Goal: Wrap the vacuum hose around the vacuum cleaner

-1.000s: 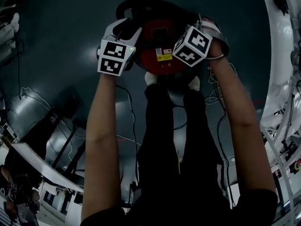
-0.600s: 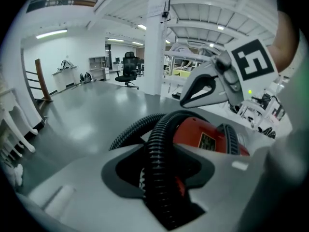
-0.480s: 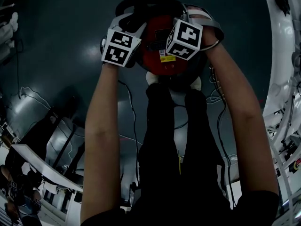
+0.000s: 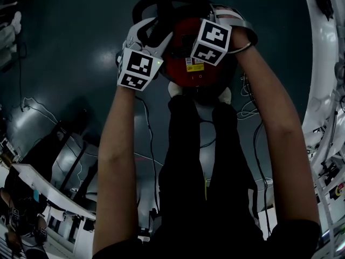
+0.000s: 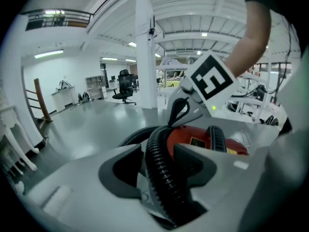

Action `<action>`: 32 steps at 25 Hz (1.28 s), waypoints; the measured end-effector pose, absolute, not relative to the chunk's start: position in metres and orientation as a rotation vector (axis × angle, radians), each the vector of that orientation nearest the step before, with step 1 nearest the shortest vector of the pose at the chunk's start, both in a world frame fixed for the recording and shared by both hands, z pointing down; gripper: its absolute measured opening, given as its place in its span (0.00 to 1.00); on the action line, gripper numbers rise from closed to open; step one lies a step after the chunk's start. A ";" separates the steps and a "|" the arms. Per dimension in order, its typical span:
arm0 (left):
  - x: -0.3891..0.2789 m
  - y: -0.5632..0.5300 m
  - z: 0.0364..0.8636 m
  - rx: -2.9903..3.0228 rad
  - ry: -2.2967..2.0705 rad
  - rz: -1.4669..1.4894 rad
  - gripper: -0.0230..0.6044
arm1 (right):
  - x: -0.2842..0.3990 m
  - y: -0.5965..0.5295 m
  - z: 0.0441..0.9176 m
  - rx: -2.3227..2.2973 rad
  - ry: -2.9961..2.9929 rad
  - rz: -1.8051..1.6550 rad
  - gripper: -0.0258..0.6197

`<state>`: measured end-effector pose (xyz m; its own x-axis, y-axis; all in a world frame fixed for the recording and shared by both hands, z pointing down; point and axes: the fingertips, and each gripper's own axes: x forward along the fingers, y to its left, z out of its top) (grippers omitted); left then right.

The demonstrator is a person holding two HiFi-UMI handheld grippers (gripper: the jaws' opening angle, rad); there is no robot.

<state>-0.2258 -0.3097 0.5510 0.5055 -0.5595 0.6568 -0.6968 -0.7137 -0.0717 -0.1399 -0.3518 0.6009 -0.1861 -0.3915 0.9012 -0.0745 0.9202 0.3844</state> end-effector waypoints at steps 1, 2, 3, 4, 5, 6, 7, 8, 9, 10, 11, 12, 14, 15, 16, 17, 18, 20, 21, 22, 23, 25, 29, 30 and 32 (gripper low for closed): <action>-0.227 -0.307 0.547 2.569 -1.098 0.985 0.37 | -0.141 -0.351 0.600 0.359 -1.754 -0.292 0.03; -0.228 -0.305 0.544 2.589 -1.114 0.977 0.35 | -0.142 -0.351 0.600 0.368 -1.757 -0.291 0.03; -0.228 -0.302 0.543 2.604 -1.127 0.975 0.31 | -0.143 -0.351 0.600 0.377 -1.759 -0.288 0.03; -0.227 -0.301 0.542 2.614 -1.141 0.981 0.30 | -0.143 -0.350 0.600 0.385 -1.760 -0.282 0.03; -0.227 -0.300 0.542 2.615 -1.155 0.993 0.30 | -0.143 -0.350 0.600 0.392 -1.762 -0.275 0.04; -0.227 -0.300 0.543 2.605 -1.168 1.009 0.29 | -0.143 -0.349 0.600 0.397 -1.766 -0.270 0.04; -0.229 -0.300 0.545 2.586 -1.178 1.026 0.28 | -0.143 -0.349 0.598 0.402 -1.771 -0.270 0.04; -0.230 -0.301 0.548 2.561 -1.185 1.043 0.27 | -0.143 -0.347 0.597 0.410 -1.778 -0.275 0.04; -0.232 -0.303 0.552 2.537 -1.189 1.056 0.26 | -0.144 -0.346 0.594 0.421 -1.786 -0.285 0.04; -0.234 -0.304 0.555 2.518 -1.189 1.064 0.26 | -0.144 -0.344 0.591 0.437 -1.796 -0.297 0.04; -0.236 -0.305 0.558 2.505 -1.187 1.067 0.26 | -0.146 -0.342 0.588 0.452 -1.807 -0.306 0.04; -0.236 -0.306 0.559 2.503 -1.183 1.068 0.26 | -0.147 -0.340 0.585 0.467 -1.820 -0.312 0.04; -0.235 -0.308 0.561 2.515 -1.169 1.077 0.26 | -0.150 -0.336 0.581 0.488 -1.844 -0.314 0.04; -0.234 -0.309 0.561 2.519 -1.161 1.086 0.26 | -0.151 -0.335 0.580 0.495 -1.853 -0.310 0.04; -0.233 -0.309 0.560 2.520 -1.153 1.091 0.27 | -0.152 -0.333 0.578 0.500 -1.862 -0.302 0.04; -0.232 -0.309 0.558 2.521 -1.147 1.091 0.27 | -0.154 -0.332 0.577 0.505 -1.873 -0.289 0.04; -0.231 -0.308 0.557 2.525 -1.143 1.087 0.28 | -0.155 -0.330 0.575 0.508 -1.886 -0.275 0.04; -0.227 -0.306 0.554 2.538 -1.137 1.082 0.29 | -0.158 -0.325 0.573 0.507 -1.910 -0.253 0.04; -0.225 -0.305 0.552 2.545 -1.135 1.084 0.29 | -0.159 -0.322 0.573 0.502 -1.917 -0.249 0.04; -0.224 -0.305 0.551 2.553 -1.135 1.089 0.30 | -0.161 -0.319 0.572 0.495 -1.922 -0.249 0.04; -0.224 -0.304 0.549 2.561 -1.136 1.094 0.31 | -0.164 -0.316 0.571 0.489 -1.925 -0.250 0.04; -0.222 -0.303 0.544 2.578 -1.148 1.095 0.33 | -0.167 -0.310 0.569 0.483 -1.933 -0.251 0.04; -0.215 -0.300 0.535 2.610 -1.163 1.065 0.39 | -0.170 -0.301 0.566 0.482 -1.953 -0.257 0.04; -0.213 -0.300 0.533 2.618 -1.160 1.053 0.40 | -0.171 -0.299 0.565 0.483 -1.959 -0.253 0.04; -0.210 -0.298 0.528 2.632 -1.155 1.025 0.42 | -0.174 -0.295 0.564 0.486 -1.973 -0.241 0.04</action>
